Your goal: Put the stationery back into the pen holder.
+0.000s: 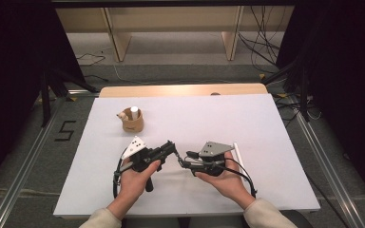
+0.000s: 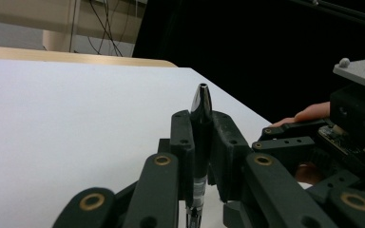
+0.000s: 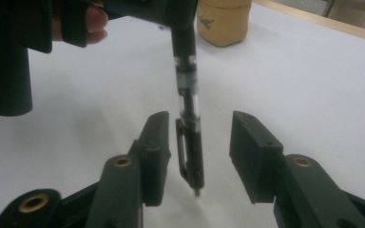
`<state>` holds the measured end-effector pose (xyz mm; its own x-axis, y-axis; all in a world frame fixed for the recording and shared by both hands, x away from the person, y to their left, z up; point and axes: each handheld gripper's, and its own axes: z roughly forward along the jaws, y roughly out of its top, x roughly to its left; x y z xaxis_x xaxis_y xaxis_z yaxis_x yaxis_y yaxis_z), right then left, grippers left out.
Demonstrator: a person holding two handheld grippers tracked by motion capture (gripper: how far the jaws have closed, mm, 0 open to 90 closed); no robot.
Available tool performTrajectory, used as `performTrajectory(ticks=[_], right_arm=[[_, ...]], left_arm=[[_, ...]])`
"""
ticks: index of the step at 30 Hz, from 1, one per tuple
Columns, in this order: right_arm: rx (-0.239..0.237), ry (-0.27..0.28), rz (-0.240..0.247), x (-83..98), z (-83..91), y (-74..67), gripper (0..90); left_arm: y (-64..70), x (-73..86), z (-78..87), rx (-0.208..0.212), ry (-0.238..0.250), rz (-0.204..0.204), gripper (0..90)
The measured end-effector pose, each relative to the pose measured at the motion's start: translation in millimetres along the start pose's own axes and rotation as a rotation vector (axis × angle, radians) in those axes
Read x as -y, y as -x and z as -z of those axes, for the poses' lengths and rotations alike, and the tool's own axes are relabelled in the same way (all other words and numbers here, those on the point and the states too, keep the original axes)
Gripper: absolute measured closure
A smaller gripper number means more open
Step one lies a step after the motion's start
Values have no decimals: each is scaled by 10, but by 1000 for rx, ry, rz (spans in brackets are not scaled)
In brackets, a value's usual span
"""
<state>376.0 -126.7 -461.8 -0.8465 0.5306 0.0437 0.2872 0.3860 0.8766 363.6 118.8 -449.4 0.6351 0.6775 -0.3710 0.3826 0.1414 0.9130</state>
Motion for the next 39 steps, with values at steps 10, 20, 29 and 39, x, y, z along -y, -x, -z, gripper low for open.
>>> performTrajectory(ticks=[10, 20, 29, 39], right_arm=[[30, -12, -19, 80, 33, 54, 483], [44, -19, -32, 119, 47, 75, 453], [55, -19, -35, 129, 49, 84, 444], [62, -23, -39, 138, 40, 95, 427]], left_arm=[[-50, -64, 65, -53, 24, -64, 801], [-119, -168, 143, -124, 41, -132, 801], [-244, -256, 210, -194, 54, -171, 802], [-335, -345, 204, -240, 61, -190, 802]])
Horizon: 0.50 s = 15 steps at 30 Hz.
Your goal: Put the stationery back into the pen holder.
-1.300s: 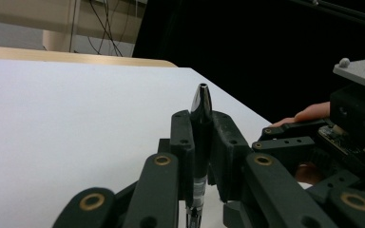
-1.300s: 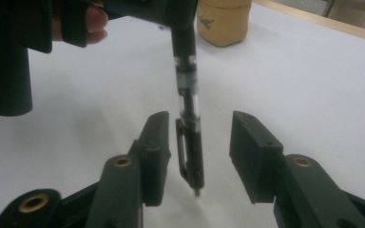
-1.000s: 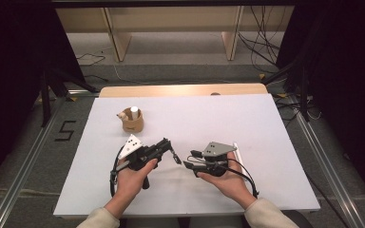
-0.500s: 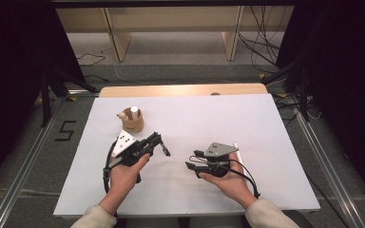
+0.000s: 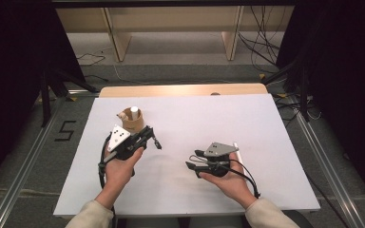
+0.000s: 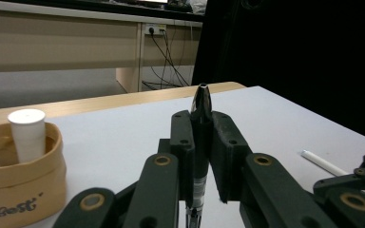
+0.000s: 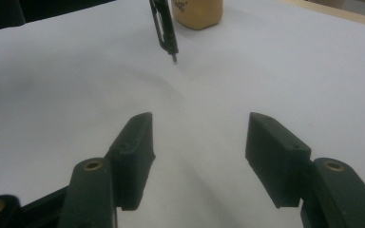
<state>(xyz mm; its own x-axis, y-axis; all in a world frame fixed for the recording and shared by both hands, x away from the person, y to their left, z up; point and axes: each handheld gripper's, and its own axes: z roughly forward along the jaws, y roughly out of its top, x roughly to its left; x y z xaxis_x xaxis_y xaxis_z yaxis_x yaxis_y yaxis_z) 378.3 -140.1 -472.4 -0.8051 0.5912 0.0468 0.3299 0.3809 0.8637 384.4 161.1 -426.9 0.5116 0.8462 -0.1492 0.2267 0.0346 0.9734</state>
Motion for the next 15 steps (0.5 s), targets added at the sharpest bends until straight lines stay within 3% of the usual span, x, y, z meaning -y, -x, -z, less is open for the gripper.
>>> performTrajectory(ticks=[15], right_arm=[[6, 0, -7, 11, -3, 15, 419]], left_arm=[[-169, -99, -20, -48, 8, -24, 802]])
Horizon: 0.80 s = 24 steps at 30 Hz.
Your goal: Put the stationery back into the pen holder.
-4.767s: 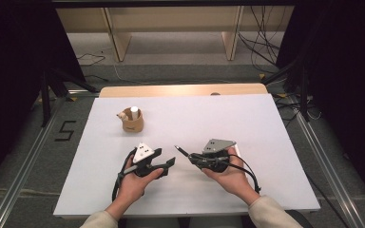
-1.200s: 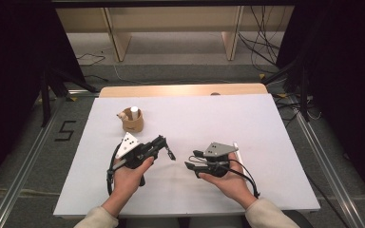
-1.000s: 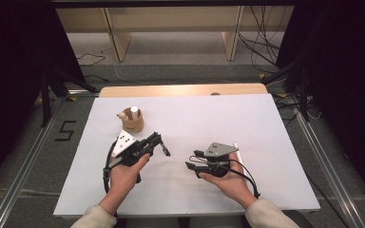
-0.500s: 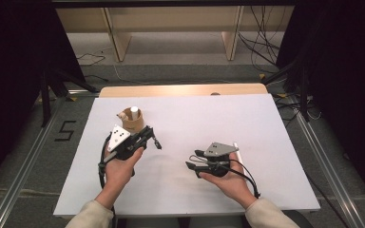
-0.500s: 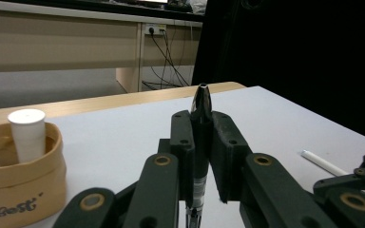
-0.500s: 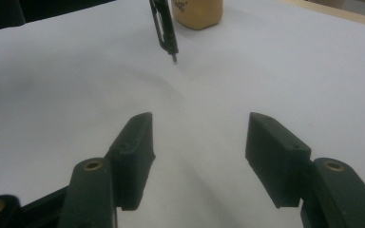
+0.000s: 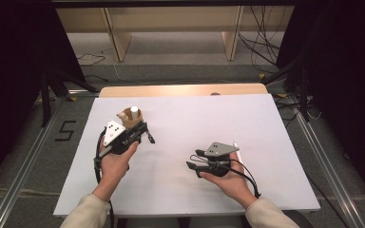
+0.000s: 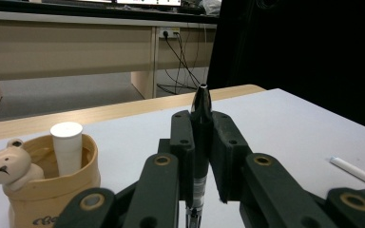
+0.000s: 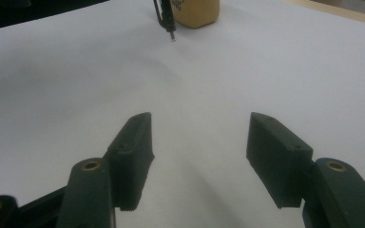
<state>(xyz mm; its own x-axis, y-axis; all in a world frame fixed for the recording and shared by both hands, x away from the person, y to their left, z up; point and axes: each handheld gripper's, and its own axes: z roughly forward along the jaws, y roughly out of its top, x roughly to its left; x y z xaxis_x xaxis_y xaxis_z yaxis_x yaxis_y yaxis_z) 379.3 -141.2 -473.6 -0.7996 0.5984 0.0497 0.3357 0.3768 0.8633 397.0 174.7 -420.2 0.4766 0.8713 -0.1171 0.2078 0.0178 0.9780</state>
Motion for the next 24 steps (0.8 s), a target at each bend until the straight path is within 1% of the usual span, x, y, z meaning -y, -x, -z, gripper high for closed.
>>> performTrajectory(ticks=[6, 10, 12, 18, 21, 24], right_arm=[[1, -4, 1, 4, -5, 7, 418], [2, -5, -2, 7, -7, 11, 416], [2, -7, -5, 7, -5, 14, 415], [4, -6, -8, 11, -8, 21, 414], [6, -8, -8, 13, -9, 25, 411], [7, -10, -10, 13, -8, 29, 409]], left_arm=[[-77, -63, -50, -24, 3, -9, 802], [-143, -145, -74, -41, 13, -22, 803], [-176, -193, -82, -50, 21, -21, 802], [-275, -310, -95, -83, 34, -45, 802], [-316, -349, -107, -98, 42, -49, 802], [-342, -365, -125, -113, 43, -69, 802]])
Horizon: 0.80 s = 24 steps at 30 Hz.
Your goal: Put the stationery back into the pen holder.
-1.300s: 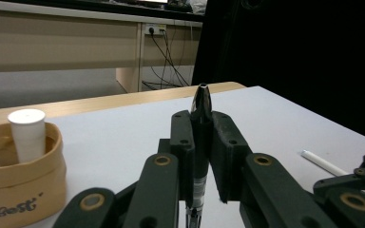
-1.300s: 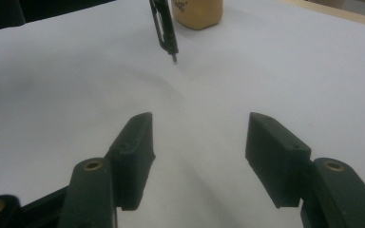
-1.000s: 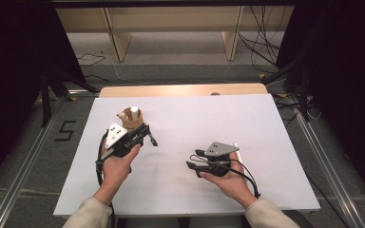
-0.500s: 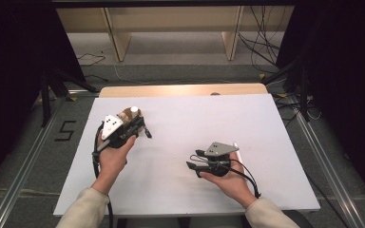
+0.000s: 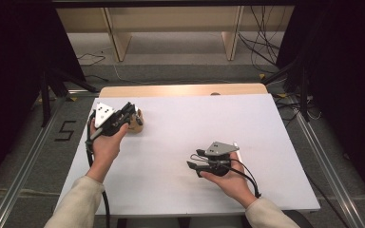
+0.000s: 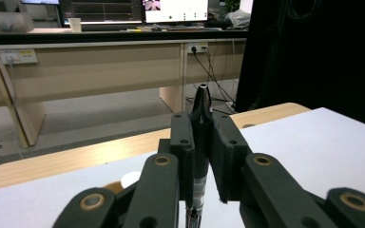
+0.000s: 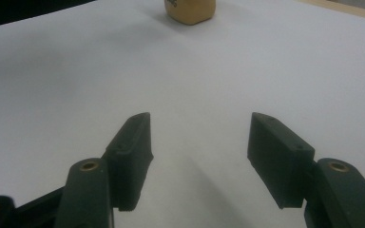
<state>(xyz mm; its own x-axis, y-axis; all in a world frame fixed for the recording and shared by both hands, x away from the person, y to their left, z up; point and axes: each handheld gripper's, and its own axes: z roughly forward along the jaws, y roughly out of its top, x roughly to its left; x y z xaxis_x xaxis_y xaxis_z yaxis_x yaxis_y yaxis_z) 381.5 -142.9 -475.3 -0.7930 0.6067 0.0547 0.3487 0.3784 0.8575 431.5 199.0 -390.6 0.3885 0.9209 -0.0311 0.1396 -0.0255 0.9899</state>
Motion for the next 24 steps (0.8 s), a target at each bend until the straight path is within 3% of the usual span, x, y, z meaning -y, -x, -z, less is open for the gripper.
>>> performTrajectory(ticks=[24], right_arm=[[-1, 0, -9, 2, 2, 8, 393]], left_arm=[[-155, -140, -99, -61, 24, -31, 802]])
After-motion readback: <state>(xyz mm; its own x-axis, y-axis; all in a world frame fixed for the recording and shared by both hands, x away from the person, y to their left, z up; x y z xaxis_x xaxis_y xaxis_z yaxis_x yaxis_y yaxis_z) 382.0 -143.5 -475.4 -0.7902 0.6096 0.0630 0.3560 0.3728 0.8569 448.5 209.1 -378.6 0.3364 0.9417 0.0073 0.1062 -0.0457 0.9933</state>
